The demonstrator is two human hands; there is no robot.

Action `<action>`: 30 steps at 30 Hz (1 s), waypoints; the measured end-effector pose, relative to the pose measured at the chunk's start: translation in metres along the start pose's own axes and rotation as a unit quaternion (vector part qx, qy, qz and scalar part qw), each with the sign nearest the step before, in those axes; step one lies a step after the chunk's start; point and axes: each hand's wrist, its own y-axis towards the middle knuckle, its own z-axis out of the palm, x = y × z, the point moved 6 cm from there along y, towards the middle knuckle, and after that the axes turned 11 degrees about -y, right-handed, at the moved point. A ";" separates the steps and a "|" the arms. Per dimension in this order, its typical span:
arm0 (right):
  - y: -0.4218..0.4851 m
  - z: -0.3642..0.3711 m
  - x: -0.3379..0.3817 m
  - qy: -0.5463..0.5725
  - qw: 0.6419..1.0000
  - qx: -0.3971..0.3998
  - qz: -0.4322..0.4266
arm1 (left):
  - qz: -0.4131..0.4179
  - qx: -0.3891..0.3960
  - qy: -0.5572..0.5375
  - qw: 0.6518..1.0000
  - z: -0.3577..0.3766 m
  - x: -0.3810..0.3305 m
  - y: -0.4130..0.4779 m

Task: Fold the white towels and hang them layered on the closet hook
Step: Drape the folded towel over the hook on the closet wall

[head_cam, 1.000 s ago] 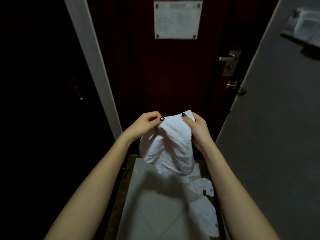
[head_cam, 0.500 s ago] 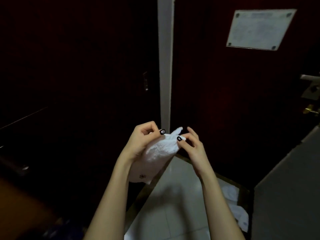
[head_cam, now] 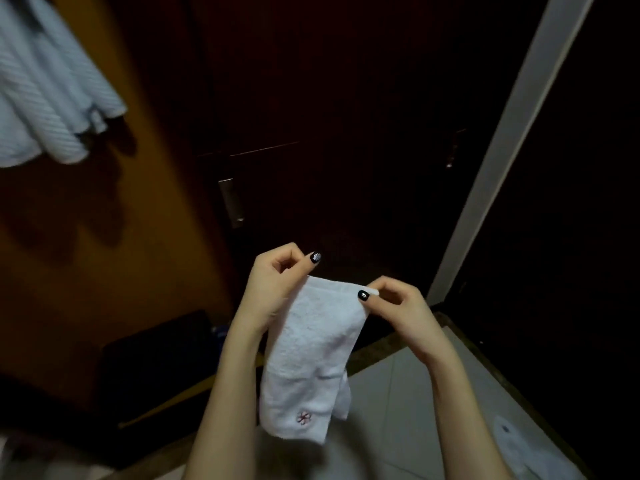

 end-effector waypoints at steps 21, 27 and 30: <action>0.010 0.129 0.090 -0.149 0.981 -0.113 -0.054 | 0.033 -0.155 0.240 0.958 -0.166 -0.039 -0.093; 0.000 0.165 0.113 -0.081 0.985 -0.140 -0.067 | -0.011 -0.124 0.194 0.973 -0.208 -0.039 -0.112; -0.003 0.178 0.125 -0.067 0.981 -0.164 -0.079 | 0.012 -0.132 0.168 0.977 -0.224 -0.050 -0.116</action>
